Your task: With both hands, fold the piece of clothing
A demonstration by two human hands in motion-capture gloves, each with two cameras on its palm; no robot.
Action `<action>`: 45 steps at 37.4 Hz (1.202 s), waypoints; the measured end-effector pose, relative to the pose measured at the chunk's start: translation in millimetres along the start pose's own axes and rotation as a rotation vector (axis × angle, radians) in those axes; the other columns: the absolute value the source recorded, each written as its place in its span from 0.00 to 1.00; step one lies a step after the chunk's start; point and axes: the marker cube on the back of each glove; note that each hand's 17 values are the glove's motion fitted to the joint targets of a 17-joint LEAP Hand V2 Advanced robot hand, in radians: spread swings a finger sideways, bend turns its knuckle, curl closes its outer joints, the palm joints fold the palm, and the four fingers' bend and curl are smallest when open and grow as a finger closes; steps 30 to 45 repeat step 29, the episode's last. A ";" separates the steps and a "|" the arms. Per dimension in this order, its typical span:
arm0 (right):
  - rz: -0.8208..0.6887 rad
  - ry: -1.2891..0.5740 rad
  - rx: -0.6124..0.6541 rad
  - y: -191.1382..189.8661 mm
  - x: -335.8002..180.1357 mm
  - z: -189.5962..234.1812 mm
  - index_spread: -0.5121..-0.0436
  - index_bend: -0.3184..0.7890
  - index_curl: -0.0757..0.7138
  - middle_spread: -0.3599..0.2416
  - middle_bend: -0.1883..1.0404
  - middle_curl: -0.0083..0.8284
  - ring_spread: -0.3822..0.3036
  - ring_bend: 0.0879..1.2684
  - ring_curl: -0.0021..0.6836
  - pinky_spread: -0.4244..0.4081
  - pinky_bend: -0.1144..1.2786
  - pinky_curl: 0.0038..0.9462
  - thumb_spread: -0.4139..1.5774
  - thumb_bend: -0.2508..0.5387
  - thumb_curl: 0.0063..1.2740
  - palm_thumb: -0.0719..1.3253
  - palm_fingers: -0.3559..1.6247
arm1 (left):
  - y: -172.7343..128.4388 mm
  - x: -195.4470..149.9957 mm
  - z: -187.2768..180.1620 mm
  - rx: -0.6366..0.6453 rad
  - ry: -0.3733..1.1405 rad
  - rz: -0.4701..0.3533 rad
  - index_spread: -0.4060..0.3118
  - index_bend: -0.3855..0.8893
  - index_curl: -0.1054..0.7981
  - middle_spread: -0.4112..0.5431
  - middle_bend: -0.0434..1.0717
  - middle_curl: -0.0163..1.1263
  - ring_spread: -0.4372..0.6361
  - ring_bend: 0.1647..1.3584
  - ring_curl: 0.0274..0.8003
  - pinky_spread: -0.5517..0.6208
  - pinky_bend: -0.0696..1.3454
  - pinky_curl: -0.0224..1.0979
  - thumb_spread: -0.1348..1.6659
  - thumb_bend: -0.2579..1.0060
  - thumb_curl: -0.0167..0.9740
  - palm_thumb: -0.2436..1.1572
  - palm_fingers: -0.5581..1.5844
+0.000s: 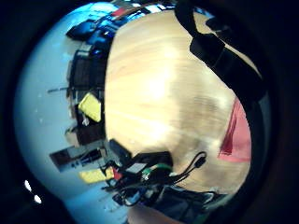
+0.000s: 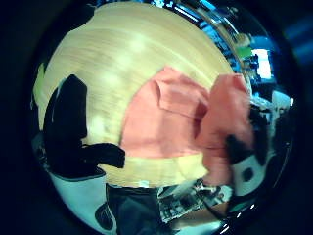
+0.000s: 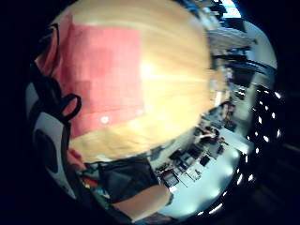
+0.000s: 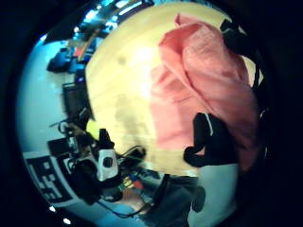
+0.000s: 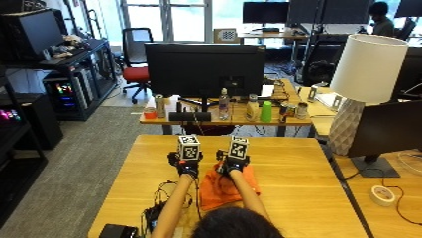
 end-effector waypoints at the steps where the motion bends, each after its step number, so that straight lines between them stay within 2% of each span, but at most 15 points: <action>1: -0.016 -0.050 -0.025 -2.3 -6.2 8.8 0.56 0.24 0.20 0.35 0.70 0.70 0.25 0.84 0.78 0.19 0.79 0.55 0.65 0.28 0.35 0.77 0.74 | -2.4 -3.6 -0.5 0.007 -0.005 -0.009 0.43 0.42 0.55 0.53 0.15 0.22 0.57 0.34 0.37 0.67 0.42 0.35 0.83 0.26 0.27 0.49 0.42; 2: -0.038 -0.123 -0.068 -5.3 -13.7 20.5 0.56 0.24 0.19 0.36 0.70 0.70 0.25 0.84 0.78 0.18 0.78 0.54 0.65 0.27 0.35 0.76 0.74 | -6.5 -7.9 -0.7 0.021 -0.009 -0.022 0.43 0.43 0.55 0.53 0.15 0.22 0.57 0.35 0.37 0.67 0.42 0.35 0.84 0.27 0.27 0.50 0.42; 3: -0.058 -0.214 -0.127 -8.5 -21.6 33.7 0.56 0.22 0.18 0.39 0.67 0.68 0.24 0.80 0.74 0.15 0.77 0.52 0.67 0.23 0.34 0.71 0.70 | -10.8 -12.9 -1.4 0.043 -0.011 -0.037 0.43 0.43 0.55 0.54 0.15 0.22 0.57 0.35 0.37 0.67 0.42 0.35 0.85 0.28 0.28 0.51 0.42; 5: -0.087 -0.405 -0.236 -15.5 -34.2 55.6 0.55 0.23 0.16 0.42 0.59 0.64 0.25 0.80 0.74 0.14 0.76 0.52 0.71 0.25 0.33 0.68 0.64 | -12.5 -24.1 -6.0 0.094 -0.011 -0.078 0.44 0.43 0.55 0.55 0.15 0.22 0.57 0.35 0.37 0.67 0.43 0.35 0.87 0.29 0.28 0.53 0.42; 6: -0.103 -0.482 -0.253 -19.7 -37.8 61.2 0.55 0.24 0.16 0.45 0.52 0.61 0.27 0.78 0.73 0.14 0.79 0.52 0.73 0.25 0.32 0.66 0.61 | -9.3 -29.5 -9.3 0.113 -0.013 -0.100 0.44 0.43 0.55 0.55 0.15 0.22 0.57 0.35 0.37 0.68 0.43 0.35 0.88 0.29 0.28 0.54 0.42; 8: -0.158 -0.601 -0.189 -29.4 -40.4 61.2 0.55 0.25 0.14 0.47 0.48 0.59 0.29 0.76 0.71 0.15 0.80 0.51 0.75 0.26 0.30 0.64 0.59 | -3.4 -38.9 -14.3 0.135 -0.028 -0.146 0.45 0.44 0.55 0.56 0.15 0.21 0.57 0.35 0.37 0.68 0.43 0.35 0.89 0.30 0.29 0.55 0.42; 11: -0.305 -0.718 0.081 -45.9 -33.2 42.2 0.51 0.25 0.11 0.50 0.46 0.57 0.31 0.74 0.67 0.18 0.79 0.48 0.78 0.27 0.29 0.61 0.59 | -7.0 -48.6 -14.3 0.148 -0.053 -0.204 0.45 0.44 0.55 0.56 0.15 0.21 0.57 0.35 0.37 0.68 0.43 0.34 0.91 0.31 0.30 0.56 0.42; 13: -0.362 -0.718 0.220 -50.5 -22.2 28.3 0.49 0.27 0.11 0.50 0.47 0.56 0.32 0.71 0.64 0.20 0.76 0.46 0.80 0.29 0.28 0.61 0.62 | -20.3 -46.2 -7.3 0.133 -0.043 -0.188 0.45 0.44 0.55 0.56 0.15 0.21 0.57 0.35 0.38 0.68 0.43 0.34 0.91 0.31 0.30 0.56 0.42; 17: -0.319 -0.674 0.189 -29.5 4.6 10.1 0.46 0.31 0.13 0.50 0.47 0.55 0.34 0.66 0.60 0.25 0.72 0.43 0.83 0.31 0.27 0.62 0.63 | -24.0 -41.9 -5.0 0.116 -0.021 -0.146 0.45 0.44 0.55 0.57 0.16 0.21 0.57 0.36 0.38 0.69 0.43 0.34 0.93 0.32 0.31 0.57 0.42; 18: -0.300 -0.654 0.198 -25.5 13.9 3.6 0.46 0.38 0.16 0.48 0.45 0.54 0.37 0.60 0.58 0.30 0.69 0.42 0.83 0.31 0.27 0.62 0.58 | -25.9 -39.7 -3.9 0.107 -0.012 -0.127 0.45 0.44 0.55 0.57 0.16 0.21 0.57 0.36 0.38 0.69 0.43 0.34 0.93 0.32 0.31 0.57 0.42; 20: -0.280 -0.590 0.244 -16.9 36.4 -12.6 0.44 0.43 0.21 0.48 0.43 0.54 0.41 0.54 0.58 0.39 0.65 0.42 0.84 0.31 0.27 0.62 0.51 | -30.9 -35.5 -0.8 0.080 -0.002 -0.093 0.46 0.43 0.55 0.57 0.16 0.21 0.58 0.36 0.38 0.69 0.44 0.34 0.92 0.30 0.30 0.53 0.42; 24: -0.292 -0.425 0.377 -3.7 77.5 -41.6 0.42 0.44 0.26 0.50 0.40 0.53 0.48 0.45 0.54 0.51 0.60 0.40 0.85 0.30 0.26 0.61 0.46 | -9.2 -42.0 -14.0 0.075 -0.031 -0.121 0.46 0.43 0.54 0.58 0.16 0.21 0.58 0.36 0.38 0.69 0.44 0.34 0.90 0.26 0.29 0.49 0.41; 26: -0.334 -0.379 0.447 -5.0 89.4 -51.8 0.42 0.44 0.28 0.51 0.39 0.52 0.51 0.41 0.51 0.57 0.58 0.38 0.86 0.29 0.26 0.60 0.45 | -7.4 -39.9 -17.1 0.087 -0.020 -0.109 0.47 0.42 0.54 0.58 0.16 0.21 0.59 0.36 0.38 0.70 0.44 0.35 0.89 0.25 0.29 0.47 0.41; 28: -0.375 -0.366 0.463 -4.2 96.7 -57.9 0.41 0.44 0.30 0.51 0.39 0.51 0.54 0.37 0.48 0.63 0.56 0.36 0.86 0.29 0.25 0.59 0.44 | -8.1 -37.5 -17.5 0.088 -0.016 -0.106 0.48 0.42 0.54 0.58 0.16 0.21 0.59 0.37 0.38 0.70 0.45 0.35 0.88 0.24 0.28 0.46 0.41; 45: -0.382 -0.364 0.456 -3.2 98.6 -58.9 0.41 0.44 0.31 0.51 0.38 0.51 0.54 0.37 0.48 0.64 0.56 0.36 0.86 0.29 0.25 0.58 0.45 | -7.7 -37.3 -17.8 0.087 -0.018 -0.109 0.48 0.42 0.53 0.58 0.16 0.21 0.59 0.37 0.38 0.70 0.45 0.35 0.88 0.24 0.28 0.46 0.41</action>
